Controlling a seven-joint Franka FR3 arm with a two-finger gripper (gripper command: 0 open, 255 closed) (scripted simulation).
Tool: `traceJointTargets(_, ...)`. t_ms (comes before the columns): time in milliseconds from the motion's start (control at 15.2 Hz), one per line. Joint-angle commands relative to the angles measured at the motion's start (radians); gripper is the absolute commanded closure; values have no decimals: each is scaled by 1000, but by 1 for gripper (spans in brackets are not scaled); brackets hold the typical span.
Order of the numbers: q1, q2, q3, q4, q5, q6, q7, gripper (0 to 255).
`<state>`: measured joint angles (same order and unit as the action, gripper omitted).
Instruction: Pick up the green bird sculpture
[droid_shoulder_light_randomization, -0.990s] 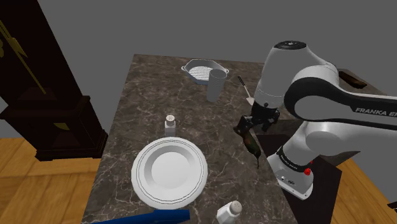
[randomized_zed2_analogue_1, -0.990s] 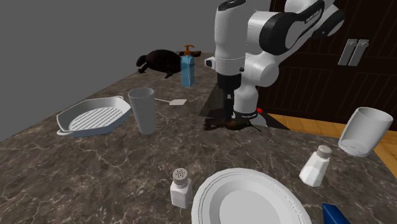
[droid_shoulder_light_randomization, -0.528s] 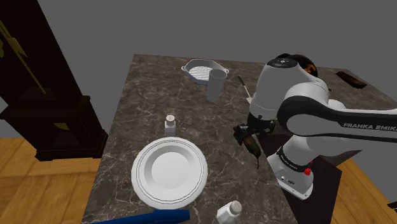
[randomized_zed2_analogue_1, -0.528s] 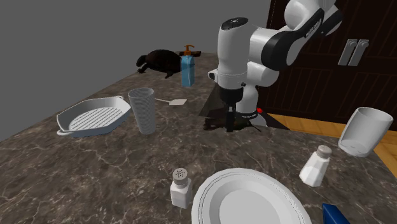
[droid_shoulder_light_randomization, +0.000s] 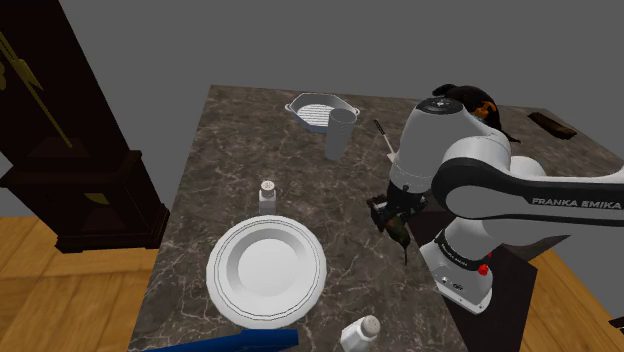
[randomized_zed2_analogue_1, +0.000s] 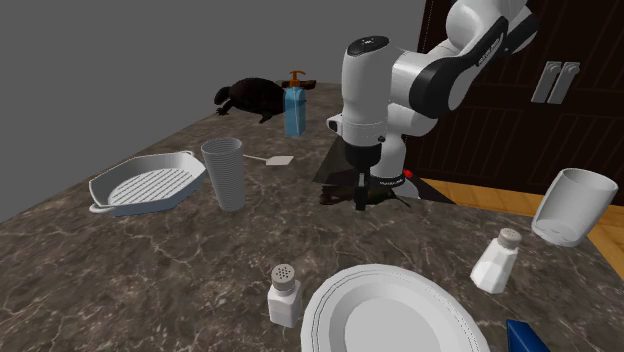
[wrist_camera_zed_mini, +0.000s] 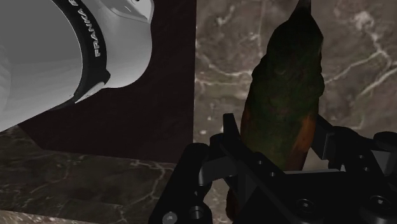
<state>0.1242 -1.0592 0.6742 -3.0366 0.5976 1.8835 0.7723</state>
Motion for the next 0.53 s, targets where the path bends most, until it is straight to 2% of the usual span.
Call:
traceJointTargets(0, 0, 1, 1, 0, 2, 2, 0, 255)
traceJointTargets(264, 1, 0, 1, -1, 2, 2, 0, 255)
traceJointTargets(462, -7, -31, -30, 25, -30, -53, 2, 255)
